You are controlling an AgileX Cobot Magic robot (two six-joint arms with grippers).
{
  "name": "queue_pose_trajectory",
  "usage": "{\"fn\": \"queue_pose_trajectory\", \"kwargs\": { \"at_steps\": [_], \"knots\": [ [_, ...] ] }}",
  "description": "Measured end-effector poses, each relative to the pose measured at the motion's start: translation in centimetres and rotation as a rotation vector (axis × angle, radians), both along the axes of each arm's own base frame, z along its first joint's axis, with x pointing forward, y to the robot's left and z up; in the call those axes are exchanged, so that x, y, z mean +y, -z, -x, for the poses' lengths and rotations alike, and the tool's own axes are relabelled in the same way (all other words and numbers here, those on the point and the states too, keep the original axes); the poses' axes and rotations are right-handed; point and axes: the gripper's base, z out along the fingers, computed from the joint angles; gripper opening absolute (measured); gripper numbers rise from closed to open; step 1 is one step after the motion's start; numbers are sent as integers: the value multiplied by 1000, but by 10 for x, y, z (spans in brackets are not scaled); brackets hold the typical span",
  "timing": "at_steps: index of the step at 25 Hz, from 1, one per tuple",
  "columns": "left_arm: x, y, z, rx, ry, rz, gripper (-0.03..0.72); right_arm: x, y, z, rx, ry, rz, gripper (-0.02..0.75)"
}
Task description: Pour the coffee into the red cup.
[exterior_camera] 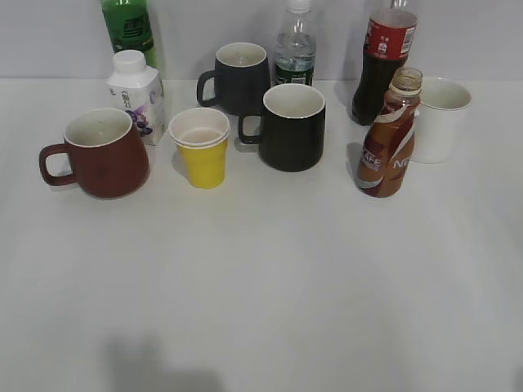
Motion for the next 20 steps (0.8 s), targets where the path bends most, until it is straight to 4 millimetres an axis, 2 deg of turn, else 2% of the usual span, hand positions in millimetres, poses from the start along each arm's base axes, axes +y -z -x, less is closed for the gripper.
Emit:
{"fn": "queue_pose_trajectory", "kwargs": {
  "at_steps": [20],
  "knots": [
    [0, 0, 0, 0, 0, 0, 239, 0, 0, 0, 0, 0, -1, 586]
  ]
}}
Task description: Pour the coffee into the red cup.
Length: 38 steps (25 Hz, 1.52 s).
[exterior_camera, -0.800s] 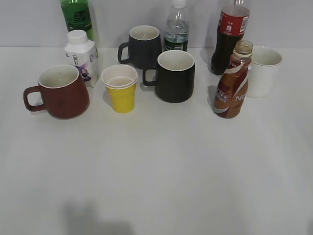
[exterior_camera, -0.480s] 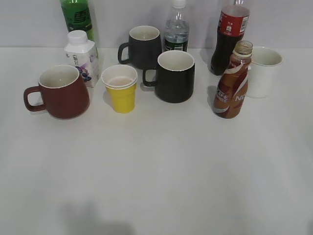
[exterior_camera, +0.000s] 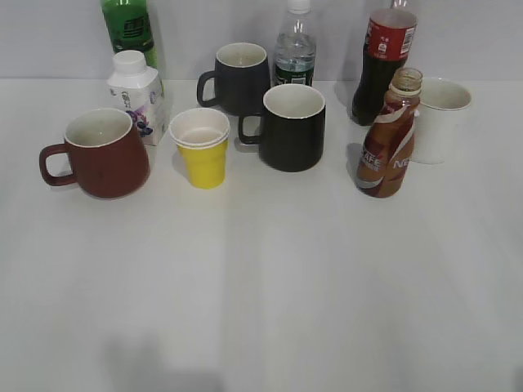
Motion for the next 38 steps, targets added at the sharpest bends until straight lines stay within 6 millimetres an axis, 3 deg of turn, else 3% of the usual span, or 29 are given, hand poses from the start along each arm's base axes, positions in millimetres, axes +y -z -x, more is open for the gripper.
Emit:
{"fn": "queue_pose_trajectory", "kwargs": {
  "at_steps": [16, 19, 22, 25, 30, 38],
  "knots": [
    [0, -2, 0, -15, 1, 0, 239, 0, 0, 0, 0, 0, 0, 586],
    [0, -15, -2, -134, 5, -1, 239, 1, -6, 1, -38, -4, -15, 586],
    [-1, -30, -12, -295, 15, -5, 239, 2, -25, -2, -186, -10, -47, 586],
    [-5, -35, -32, -438, 38, 19, 239, 5, -38, -15, -272, -22, -91, 586],
    [-9, -18, -80, -514, 51, 80, 240, 15, -43, -58, -289, -37, -201, 586],
    [-17, 19, -155, -256, 86, 59, 242, 34, -29, -117, -131, -153, -145, 586]
  ]
}}
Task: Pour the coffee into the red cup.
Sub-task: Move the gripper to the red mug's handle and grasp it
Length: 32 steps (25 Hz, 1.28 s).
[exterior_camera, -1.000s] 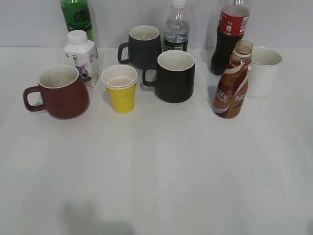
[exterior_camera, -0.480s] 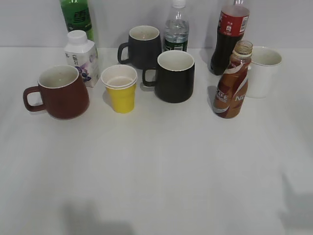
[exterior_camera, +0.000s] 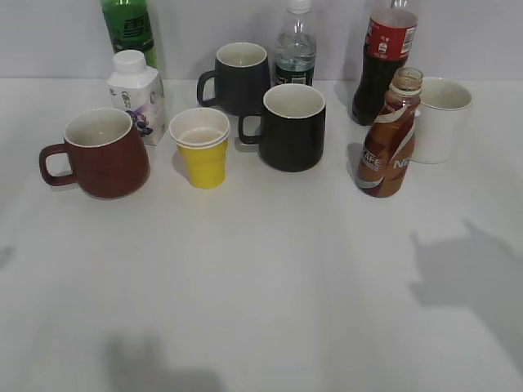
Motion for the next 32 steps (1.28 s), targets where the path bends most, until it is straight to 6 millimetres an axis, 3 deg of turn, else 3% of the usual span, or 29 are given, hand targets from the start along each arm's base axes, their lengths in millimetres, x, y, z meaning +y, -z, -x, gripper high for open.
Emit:
{"fn": "queue_pose_trajectory", "kwargs": {
  "at_steps": [4, 15, 20, 32],
  "knots": [
    [-10, 34, -29, 161, 28, 25, 242, 13, 10, -23, 40, -56, 45, 587],
    [-23, 102, -72, 244, 53, 0, 297, 29, 45, -76, 123, -14, 50, 587],
    [-25, 117, -83, 196, 53, -1, 299, 29, 47, -84, 100, 8, 44, 586],
    [-30, 131, -91, 122, 106, -15, 316, 30, 48, -85, 100, 10, 45, 586]
  ]
}}
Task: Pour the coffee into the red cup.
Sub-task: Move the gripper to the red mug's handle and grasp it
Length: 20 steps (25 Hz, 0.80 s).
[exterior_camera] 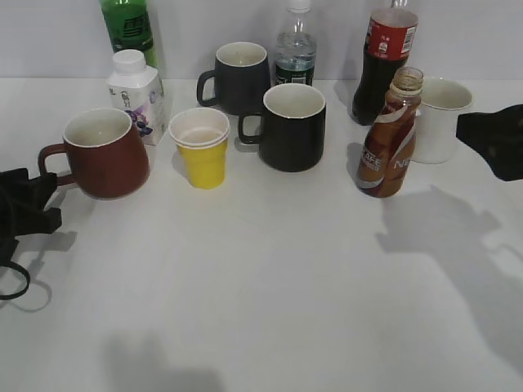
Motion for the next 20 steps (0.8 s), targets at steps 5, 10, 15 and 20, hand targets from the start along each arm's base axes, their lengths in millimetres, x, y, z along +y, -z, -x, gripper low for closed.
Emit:
{"fn": "queue_pose_trajectory", "kwargs": {
  "at_steps": [5, 10, 15, 20],
  "knots": [
    [0, 3, -3, -23, -3, 6, 319, 0, 2, -1, 8, 0, 3, 586],
    [-2, -4, -16, -56, -3, 11, 319, 1, 6, -4, 28, 0, 9, 586],
    [-5, 8, -31, 8, -3, -1, 319, 1, 7, -4, 32, 0, 10, 586],
    [-6, 13, -43, -20, -10, 6, 319, 1, 7, -4, 32, 0, 10, 586]
  ]
}}
